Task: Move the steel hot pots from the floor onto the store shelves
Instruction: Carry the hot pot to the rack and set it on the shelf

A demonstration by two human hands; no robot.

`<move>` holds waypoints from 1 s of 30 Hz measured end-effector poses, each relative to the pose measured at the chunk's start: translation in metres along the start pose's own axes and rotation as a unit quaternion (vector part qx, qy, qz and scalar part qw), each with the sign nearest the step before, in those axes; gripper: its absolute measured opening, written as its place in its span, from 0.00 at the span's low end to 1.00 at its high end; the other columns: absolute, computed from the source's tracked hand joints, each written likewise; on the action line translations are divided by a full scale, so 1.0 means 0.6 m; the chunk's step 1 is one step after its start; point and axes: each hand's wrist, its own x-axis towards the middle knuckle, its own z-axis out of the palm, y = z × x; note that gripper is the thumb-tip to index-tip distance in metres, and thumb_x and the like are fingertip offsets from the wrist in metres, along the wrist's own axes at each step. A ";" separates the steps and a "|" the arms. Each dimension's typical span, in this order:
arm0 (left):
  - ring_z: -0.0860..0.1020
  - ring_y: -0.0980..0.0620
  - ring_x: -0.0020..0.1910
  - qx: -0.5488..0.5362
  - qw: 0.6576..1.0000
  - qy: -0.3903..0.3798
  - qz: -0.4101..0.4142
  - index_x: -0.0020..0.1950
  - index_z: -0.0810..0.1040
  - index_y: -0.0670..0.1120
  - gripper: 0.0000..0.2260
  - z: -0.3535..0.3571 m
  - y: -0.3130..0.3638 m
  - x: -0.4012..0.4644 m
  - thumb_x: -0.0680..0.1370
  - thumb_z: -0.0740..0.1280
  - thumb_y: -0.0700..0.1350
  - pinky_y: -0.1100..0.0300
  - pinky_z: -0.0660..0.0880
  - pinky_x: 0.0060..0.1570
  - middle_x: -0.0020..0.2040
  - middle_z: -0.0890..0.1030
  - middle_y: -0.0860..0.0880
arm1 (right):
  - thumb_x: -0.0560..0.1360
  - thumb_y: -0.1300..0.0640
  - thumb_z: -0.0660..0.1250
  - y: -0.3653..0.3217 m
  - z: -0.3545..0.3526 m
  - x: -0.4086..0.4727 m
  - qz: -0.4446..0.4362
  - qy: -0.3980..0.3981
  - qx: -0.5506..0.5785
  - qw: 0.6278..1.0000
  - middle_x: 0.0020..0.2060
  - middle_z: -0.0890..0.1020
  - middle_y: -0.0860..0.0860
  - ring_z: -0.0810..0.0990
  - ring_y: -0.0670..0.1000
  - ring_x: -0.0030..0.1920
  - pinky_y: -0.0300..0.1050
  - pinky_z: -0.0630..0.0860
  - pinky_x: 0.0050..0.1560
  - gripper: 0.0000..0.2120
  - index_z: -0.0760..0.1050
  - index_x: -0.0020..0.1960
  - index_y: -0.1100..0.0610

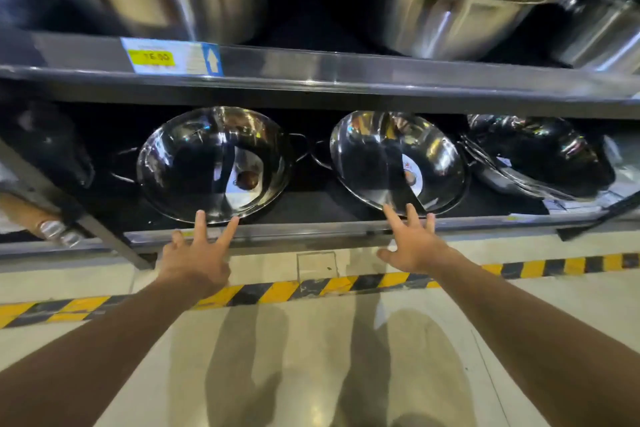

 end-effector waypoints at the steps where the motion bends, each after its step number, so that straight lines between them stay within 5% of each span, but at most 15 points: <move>1: 0.58 0.29 0.75 0.014 1.000 0.008 -0.007 0.79 0.33 0.62 0.36 0.002 0.006 0.003 0.80 0.56 0.58 0.42 0.65 0.67 0.81 0.38 0.40 | 0.76 0.38 0.65 0.007 0.007 0.001 -0.001 0.013 0.003 1.000 0.81 0.38 0.59 0.36 0.74 0.76 0.69 0.53 0.74 0.47 0.33 0.80 0.41; 7: 0.59 0.31 0.76 0.039 0.998 0.007 -0.051 0.80 0.36 0.60 0.37 -0.013 0.054 -0.002 0.79 0.56 0.60 0.41 0.66 0.68 0.82 0.40 0.41 | 0.80 0.42 0.63 0.025 0.019 0.008 -0.057 0.056 -0.011 0.997 0.80 0.35 0.60 0.36 0.76 0.75 0.71 0.61 0.71 0.45 0.31 0.80 0.44; 11: 0.58 0.32 0.76 0.050 0.998 0.004 -0.035 0.80 0.38 0.61 0.36 -0.070 0.169 -0.045 0.79 0.56 0.60 0.41 0.65 0.70 0.82 0.40 0.42 | 0.81 0.46 0.63 0.080 -0.018 -0.049 -0.127 0.082 0.031 0.988 0.81 0.37 0.57 0.42 0.67 0.79 0.68 0.66 0.69 0.40 0.41 0.82 0.46; 14: 0.55 0.32 0.78 0.048 0.999 -0.022 -0.003 0.80 0.39 0.62 0.35 -0.127 0.267 -0.081 0.79 0.57 0.58 0.41 0.64 0.71 0.82 0.41 0.42 | 0.80 0.48 0.61 0.166 -0.068 -0.125 -0.173 0.100 0.042 0.979 0.81 0.49 0.57 0.52 0.66 0.78 0.66 0.70 0.66 0.33 0.51 0.81 0.48; 18: 0.60 0.36 0.77 0.013 0.998 -0.008 0.054 0.81 0.42 0.61 0.37 -0.193 0.370 -0.087 0.77 0.58 0.59 0.44 0.64 0.72 0.82 0.44 0.42 | 0.78 0.47 0.61 0.322 -0.170 -0.207 -0.184 0.225 0.030 0.956 0.67 0.70 0.55 0.69 0.63 0.66 0.60 0.76 0.57 0.23 0.65 0.72 0.51; 23: 0.52 0.33 0.79 -0.024 0.995 -0.004 0.098 0.81 0.40 0.61 0.35 -0.180 0.494 -0.043 0.79 0.58 0.56 0.42 0.62 0.72 0.82 0.39 0.46 | 0.77 0.49 0.65 0.463 -0.289 -0.205 -0.106 0.401 0.030 0.909 0.62 0.72 0.57 0.70 0.64 0.61 0.58 0.70 0.62 0.22 0.70 0.68 0.57; 27: 0.43 0.34 0.79 -0.003 0.991 0.029 0.134 0.80 0.35 0.59 0.39 -0.131 0.569 -0.001 0.79 0.58 0.58 0.42 0.60 0.73 0.81 0.33 0.46 | 0.78 0.41 0.63 0.530 -0.359 -0.155 -0.033 0.463 0.061 0.884 0.75 0.58 0.66 0.59 0.69 0.71 0.63 0.61 0.71 0.36 0.54 0.80 0.52; 30: 0.43 0.37 0.80 0.026 0.992 0.037 0.121 0.81 0.36 0.58 0.39 -0.120 0.595 0.019 0.78 0.58 0.58 0.45 0.58 0.74 0.81 0.34 0.48 | 0.78 0.35 0.59 0.561 -0.412 -0.113 -0.014 0.427 0.084 0.900 0.81 0.42 0.59 0.43 0.68 0.78 0.66 0.54 0.75 0.41 0.39 0.82 0.42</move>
